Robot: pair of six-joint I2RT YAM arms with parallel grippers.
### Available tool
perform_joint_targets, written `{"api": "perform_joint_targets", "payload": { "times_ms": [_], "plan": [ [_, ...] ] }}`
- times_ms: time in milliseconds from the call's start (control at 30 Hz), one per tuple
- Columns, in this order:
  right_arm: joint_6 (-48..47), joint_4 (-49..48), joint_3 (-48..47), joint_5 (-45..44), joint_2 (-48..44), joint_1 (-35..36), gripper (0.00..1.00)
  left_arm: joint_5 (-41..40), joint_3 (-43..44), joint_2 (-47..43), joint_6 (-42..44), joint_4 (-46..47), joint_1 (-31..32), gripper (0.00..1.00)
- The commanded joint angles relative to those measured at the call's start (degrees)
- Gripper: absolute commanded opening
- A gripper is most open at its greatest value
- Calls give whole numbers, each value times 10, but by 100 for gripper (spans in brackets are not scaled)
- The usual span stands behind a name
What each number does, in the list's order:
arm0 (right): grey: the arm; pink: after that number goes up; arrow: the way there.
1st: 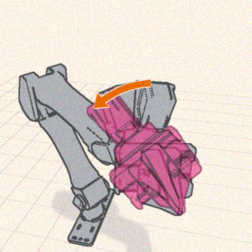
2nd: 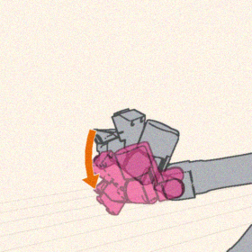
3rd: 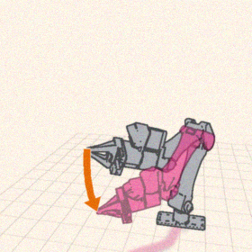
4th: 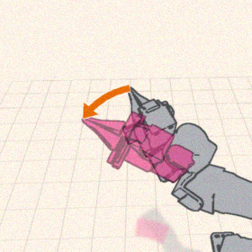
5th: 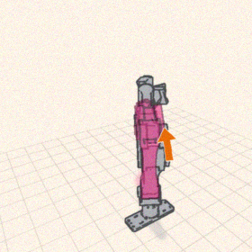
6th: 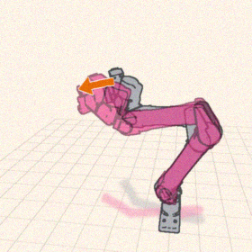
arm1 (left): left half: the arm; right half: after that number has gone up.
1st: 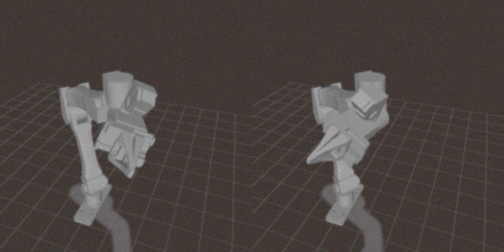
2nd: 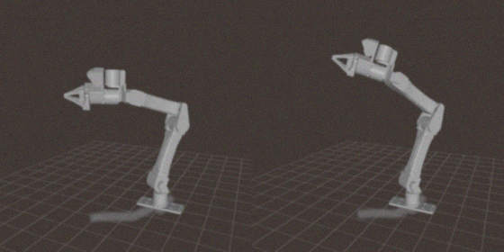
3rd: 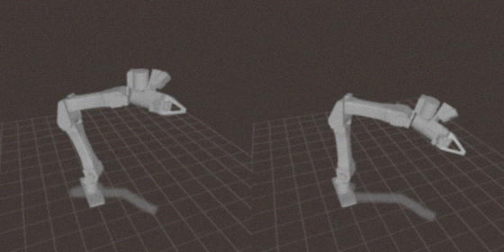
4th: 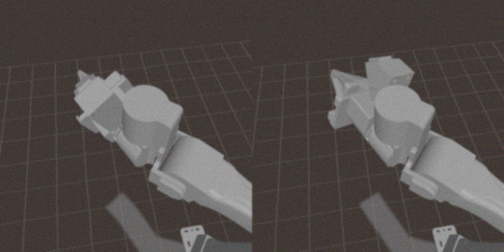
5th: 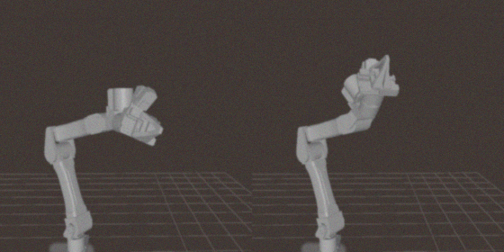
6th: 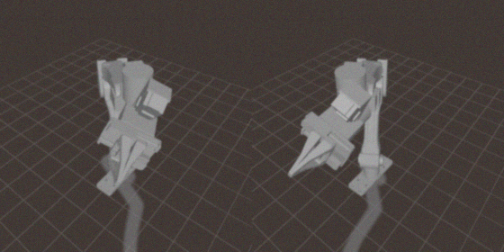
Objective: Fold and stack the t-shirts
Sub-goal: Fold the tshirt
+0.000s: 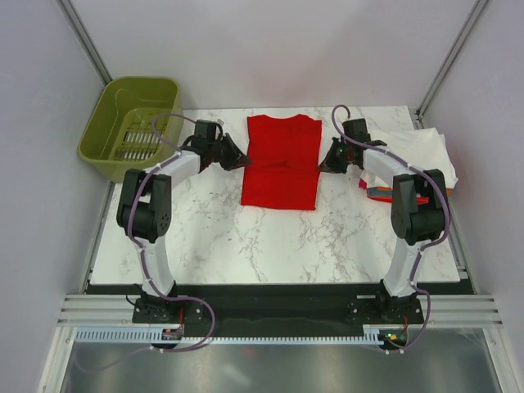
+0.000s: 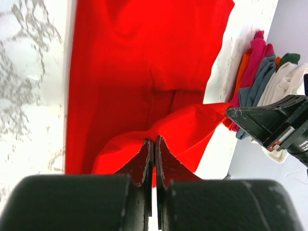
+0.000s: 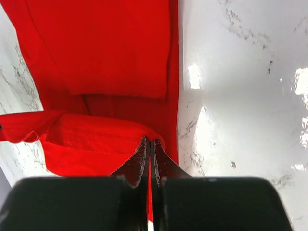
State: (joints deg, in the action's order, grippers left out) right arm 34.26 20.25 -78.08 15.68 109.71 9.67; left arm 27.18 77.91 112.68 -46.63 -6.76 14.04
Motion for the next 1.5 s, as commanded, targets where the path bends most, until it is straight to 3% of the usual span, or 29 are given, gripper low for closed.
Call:
{"api": "perform_joint_targets", "payload": {
  "times_ms": [0,33,67,133,167,267,400,500,700,833,1100,1267,1400,1467],
  "plan": [
    [-2,-11,-46,2,20,-6,0,15,38,17,-13,19,-10,2],
    [-1,-11,-52,5,31,-6,7,16,44,24,-14,19,-12,3],
    [-1,-11,-58,5,35,-6,20,20,48,27,-14,19,-12,17],
    [5,-11,-64,-8,35,-6,61,18,47,25,-13,18,-15,45],
    [5,-12,-60,-14,30,-7,68,6,42,20,-12,13,-15,69],
    [2,-24,-25,-14,-5,-6,72,-26,13,-18,8,7,-15,89],
    [-3,-65,82,4,-73,-5,70,-39,-37,-74,31,0,-15,89],
    [-9,-88,157,35,-117,-3,59,-35,-91,-119,41,1,-14,86],
    [-18,-118,251,57,-166,13,53,-37,-174,-169,65,1,-2,79],
    [-20,-127,261,85,-151,25,49,-31,-202,-167,73,3,3,72],
    [-13,-132,275,78,-131,45,50,-27,-250,-164,83,14,14,66],
    [-10,-146,298,67,-117,47,39,-22,-271,-159,83,29,16,60],
    [-6,-157,305,66,-97,47,23,-20,-275,-150,84,32,17,60],
    [-4,-162,307,65,-93,47,22,-20,-277,-146,80,36,18,60]
  ]
}}
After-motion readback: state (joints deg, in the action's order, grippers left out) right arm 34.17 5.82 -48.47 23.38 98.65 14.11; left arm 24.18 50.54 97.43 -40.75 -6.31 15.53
